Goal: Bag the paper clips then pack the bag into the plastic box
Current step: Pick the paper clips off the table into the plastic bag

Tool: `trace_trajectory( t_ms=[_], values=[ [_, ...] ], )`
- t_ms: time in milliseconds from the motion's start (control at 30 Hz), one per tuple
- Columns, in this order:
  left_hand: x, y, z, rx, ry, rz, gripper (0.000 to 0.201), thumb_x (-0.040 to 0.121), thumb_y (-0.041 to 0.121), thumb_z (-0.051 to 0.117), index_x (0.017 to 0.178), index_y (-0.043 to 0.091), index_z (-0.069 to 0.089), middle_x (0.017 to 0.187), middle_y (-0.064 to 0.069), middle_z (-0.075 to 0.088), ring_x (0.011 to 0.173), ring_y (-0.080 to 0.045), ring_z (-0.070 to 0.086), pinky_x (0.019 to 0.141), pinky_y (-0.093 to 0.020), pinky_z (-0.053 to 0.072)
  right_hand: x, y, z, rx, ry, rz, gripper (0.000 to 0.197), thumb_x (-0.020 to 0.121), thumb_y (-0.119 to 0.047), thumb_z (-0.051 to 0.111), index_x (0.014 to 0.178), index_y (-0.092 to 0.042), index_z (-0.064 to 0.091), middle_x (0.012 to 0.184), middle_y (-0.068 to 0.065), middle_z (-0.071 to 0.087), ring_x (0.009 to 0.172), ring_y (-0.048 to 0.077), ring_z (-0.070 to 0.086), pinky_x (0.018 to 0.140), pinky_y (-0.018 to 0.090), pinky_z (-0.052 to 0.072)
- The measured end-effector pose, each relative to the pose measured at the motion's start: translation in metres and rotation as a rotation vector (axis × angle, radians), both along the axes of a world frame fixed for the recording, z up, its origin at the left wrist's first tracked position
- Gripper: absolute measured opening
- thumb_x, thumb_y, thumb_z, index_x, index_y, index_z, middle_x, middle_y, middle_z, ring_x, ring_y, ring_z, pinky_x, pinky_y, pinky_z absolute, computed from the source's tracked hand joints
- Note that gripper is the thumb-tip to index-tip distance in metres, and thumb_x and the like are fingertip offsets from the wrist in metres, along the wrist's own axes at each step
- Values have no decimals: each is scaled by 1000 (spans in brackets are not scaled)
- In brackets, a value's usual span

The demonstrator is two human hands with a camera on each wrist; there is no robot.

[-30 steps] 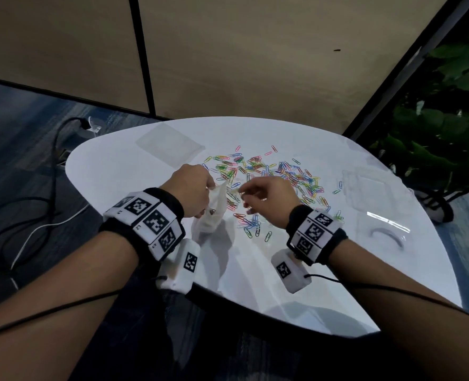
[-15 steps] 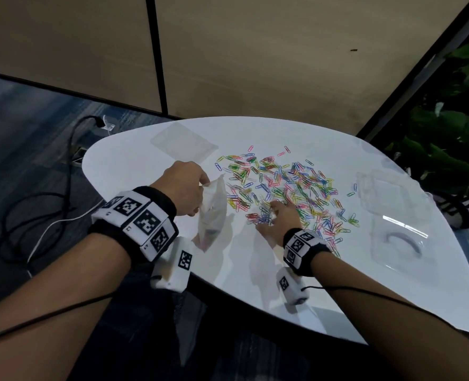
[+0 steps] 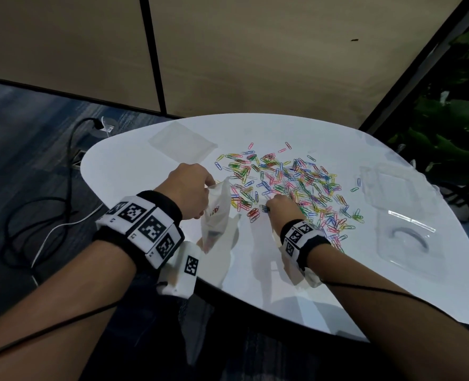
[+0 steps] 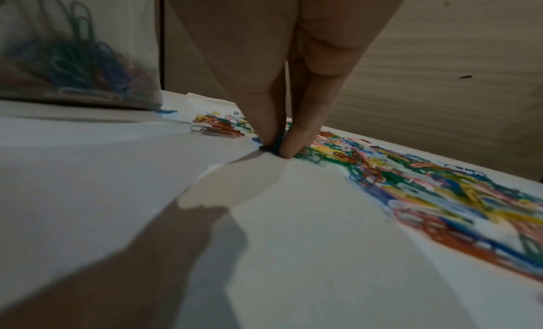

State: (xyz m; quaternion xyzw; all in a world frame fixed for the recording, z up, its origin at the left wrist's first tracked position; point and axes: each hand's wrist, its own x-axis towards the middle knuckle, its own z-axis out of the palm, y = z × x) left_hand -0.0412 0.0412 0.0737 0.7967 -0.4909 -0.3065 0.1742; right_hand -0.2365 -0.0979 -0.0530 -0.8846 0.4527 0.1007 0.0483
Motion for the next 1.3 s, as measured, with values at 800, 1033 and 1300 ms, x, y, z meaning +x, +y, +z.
trace_trajectory(
  t_ms=[800,1033,1300],
  values=[
    [-42,-15,-1,2,15,-68,30,90,-4,52,106,8,74,81,-17,75,71,-29,76,73,-42,65,13,59,88,936,-1052,-352,23,81,2,73,68,-17,72,74,9,70,73,24,69,81,36,60],
    [-47,-13,7,-17,10,-104,34,90,2,47,93,16,78,72,-14,77,65,-25,76,74,-39,64,19,62,89,625,-851,-269,10,75,-4,74,84,-9,76,73,7,71,66,19,69,72,31,61],
    [-45,-11,9,-20,7,-64,28,91,4,51,93,15,76,88,-15,76,83,-31,74,83,-40,62,25,75,90,568,-717,-197,31,81,-1,58,102,-14,76,86,7,73,74,17,62,68,22,48]
  ],
)
